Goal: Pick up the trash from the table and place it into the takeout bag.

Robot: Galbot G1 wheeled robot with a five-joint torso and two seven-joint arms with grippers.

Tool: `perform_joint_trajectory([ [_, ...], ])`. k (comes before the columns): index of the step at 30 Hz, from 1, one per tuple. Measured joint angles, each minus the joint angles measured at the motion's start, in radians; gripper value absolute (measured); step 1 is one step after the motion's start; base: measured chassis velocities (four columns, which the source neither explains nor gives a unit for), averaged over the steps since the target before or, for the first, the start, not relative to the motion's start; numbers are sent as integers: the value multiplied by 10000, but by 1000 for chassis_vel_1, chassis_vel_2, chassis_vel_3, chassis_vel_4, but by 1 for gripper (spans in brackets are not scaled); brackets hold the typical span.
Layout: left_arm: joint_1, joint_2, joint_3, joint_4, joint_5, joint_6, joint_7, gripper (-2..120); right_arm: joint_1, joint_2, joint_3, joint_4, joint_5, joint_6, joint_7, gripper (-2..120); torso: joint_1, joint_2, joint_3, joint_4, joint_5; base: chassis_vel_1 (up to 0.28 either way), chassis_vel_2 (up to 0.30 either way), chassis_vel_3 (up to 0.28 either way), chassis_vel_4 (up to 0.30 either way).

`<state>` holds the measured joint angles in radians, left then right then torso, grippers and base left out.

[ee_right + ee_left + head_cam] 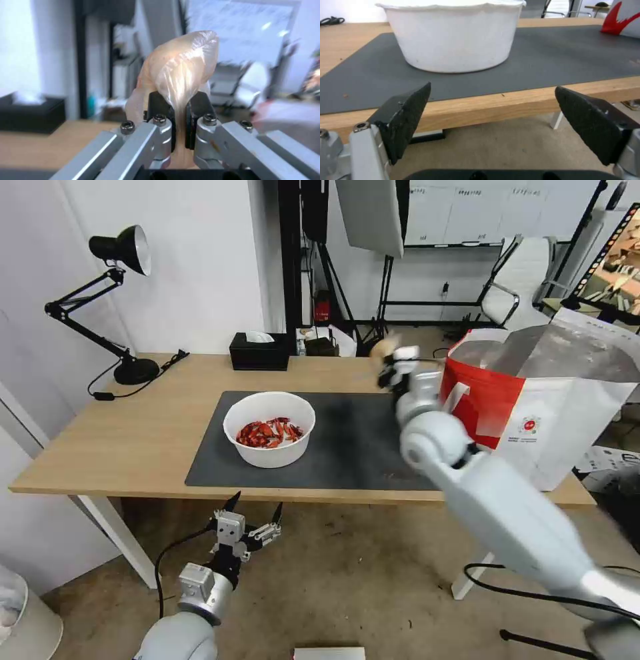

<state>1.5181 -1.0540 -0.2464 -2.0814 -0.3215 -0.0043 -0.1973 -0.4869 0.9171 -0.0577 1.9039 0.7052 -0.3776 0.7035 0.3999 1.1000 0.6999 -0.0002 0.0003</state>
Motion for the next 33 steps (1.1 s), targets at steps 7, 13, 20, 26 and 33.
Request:
perform_joint_trajectory([
  [7,-5,-18,33,-4,0,1,2,100,-268,-1220,959,754,-63,-254,616,4,0,0,0,1,-2,0,0,0,0],
  [13,-52,28,2,-97,-80,25,1,100,-410,-2066,1396,714,958,-1043,1746,3,1,1,0,1,-1,0,0,0,0],
  [20,-82,0,24,-109,-117,33,11,100,-407,-2403,1545,671,2899,-1486,2503,15,1,0,0,3,-2,0,0,0,0],
  [26,-145,107,18,-142,-180,48,10,100,-467,-2368,1626,679,3139,-1644,2554,35,1,0,0,2,-3,0,0,0,0],
  [33,-194,86,31,-111,-254,48,0,100,-687,-2271,1666,744,3081,-1634,2634,64,1,0,1,3,-4,0,0,0,0],
])
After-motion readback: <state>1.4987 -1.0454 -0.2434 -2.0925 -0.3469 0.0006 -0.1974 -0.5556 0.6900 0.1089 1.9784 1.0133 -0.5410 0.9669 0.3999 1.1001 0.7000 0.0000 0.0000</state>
